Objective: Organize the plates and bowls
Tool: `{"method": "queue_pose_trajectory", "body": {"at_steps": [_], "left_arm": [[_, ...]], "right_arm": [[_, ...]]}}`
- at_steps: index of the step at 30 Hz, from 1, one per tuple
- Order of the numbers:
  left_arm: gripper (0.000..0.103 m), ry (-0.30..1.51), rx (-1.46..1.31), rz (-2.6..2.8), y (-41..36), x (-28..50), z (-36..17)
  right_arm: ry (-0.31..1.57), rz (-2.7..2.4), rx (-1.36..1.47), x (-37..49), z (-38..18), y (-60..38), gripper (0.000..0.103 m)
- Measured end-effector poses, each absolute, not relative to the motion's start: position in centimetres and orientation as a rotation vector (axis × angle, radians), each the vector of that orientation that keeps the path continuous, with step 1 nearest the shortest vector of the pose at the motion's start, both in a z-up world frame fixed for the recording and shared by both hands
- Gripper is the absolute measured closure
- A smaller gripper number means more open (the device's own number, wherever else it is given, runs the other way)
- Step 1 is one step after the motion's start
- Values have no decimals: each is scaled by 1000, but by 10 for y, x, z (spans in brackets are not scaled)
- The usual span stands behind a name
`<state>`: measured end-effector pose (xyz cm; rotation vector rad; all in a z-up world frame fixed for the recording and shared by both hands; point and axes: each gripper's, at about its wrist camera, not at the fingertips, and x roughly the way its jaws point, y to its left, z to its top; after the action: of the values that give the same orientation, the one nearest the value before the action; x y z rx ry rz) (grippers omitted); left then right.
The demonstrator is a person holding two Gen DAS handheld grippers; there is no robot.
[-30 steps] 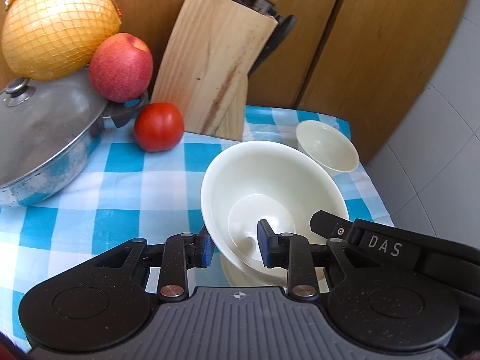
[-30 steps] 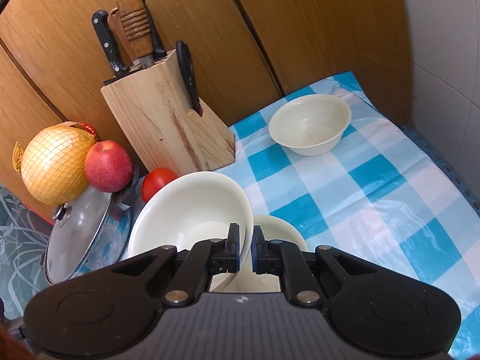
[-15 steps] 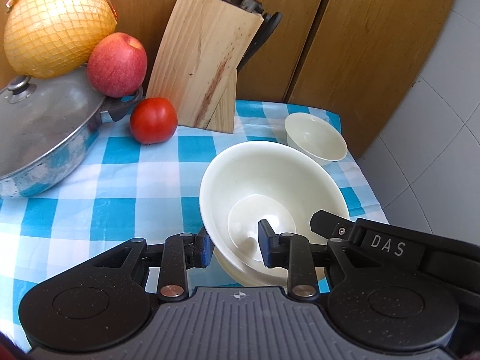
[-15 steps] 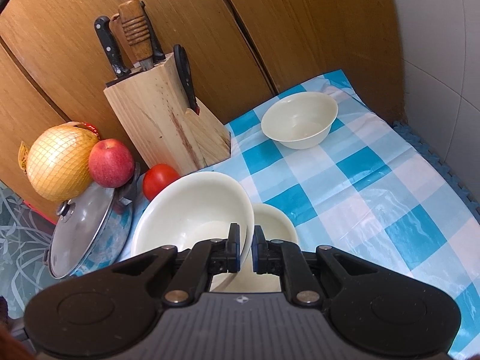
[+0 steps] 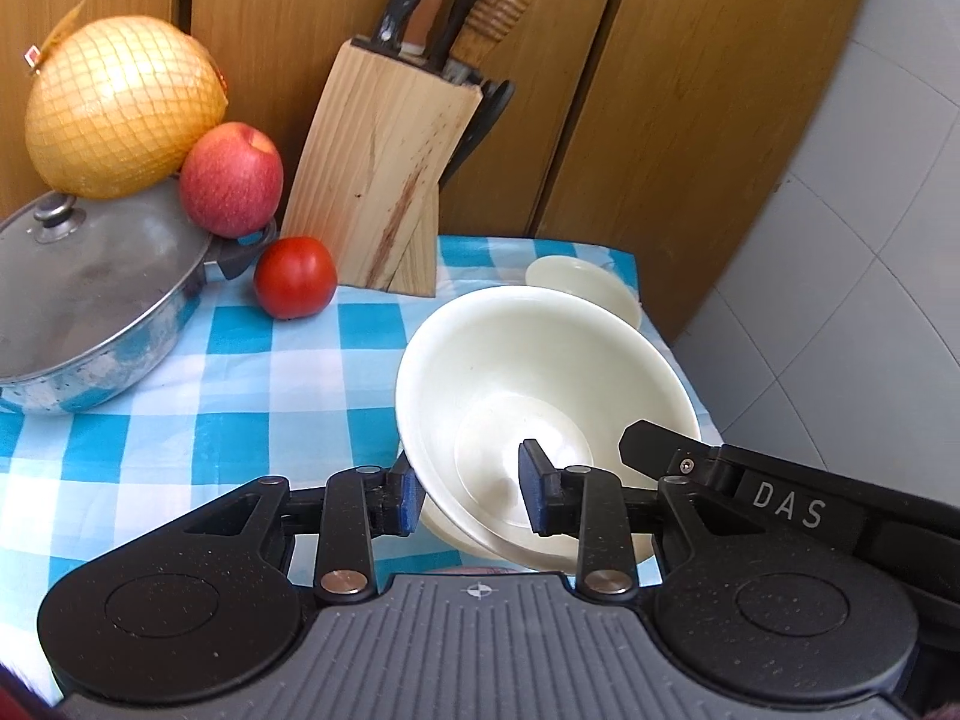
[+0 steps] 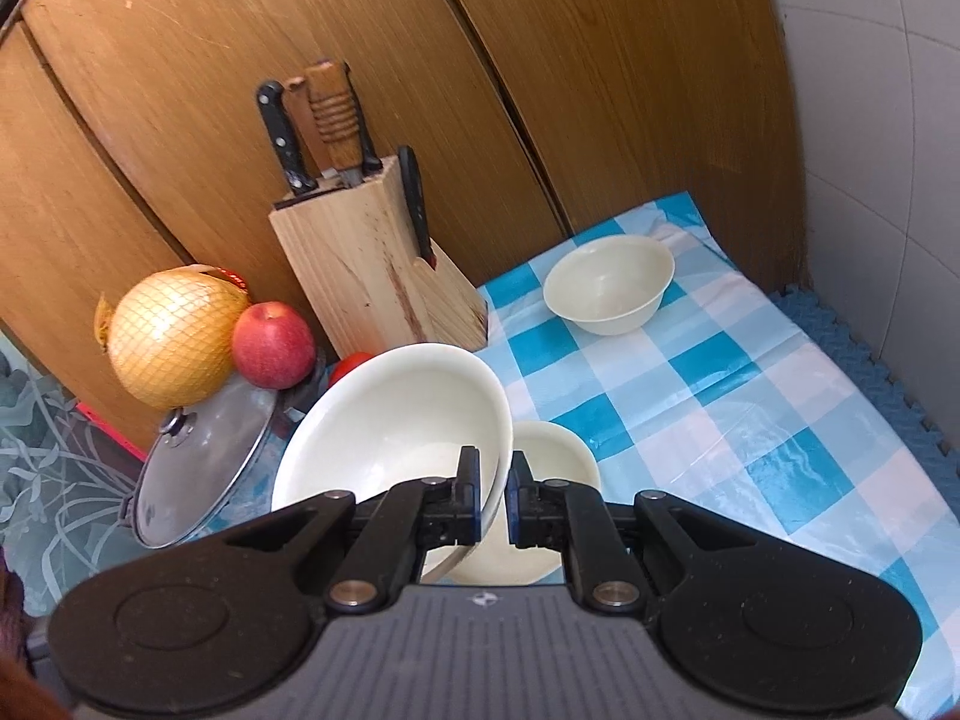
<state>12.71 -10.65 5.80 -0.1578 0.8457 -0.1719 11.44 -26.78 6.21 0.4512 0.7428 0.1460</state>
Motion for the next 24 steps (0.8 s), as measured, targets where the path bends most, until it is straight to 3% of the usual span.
{"method": "queue_pose_trajectory", "body": {"at_steps": [24], "left_arm": [[65,955,-139,-167,-113,152,12]], "right_arm": [[858,104,455,143,16,-270,91]]}}
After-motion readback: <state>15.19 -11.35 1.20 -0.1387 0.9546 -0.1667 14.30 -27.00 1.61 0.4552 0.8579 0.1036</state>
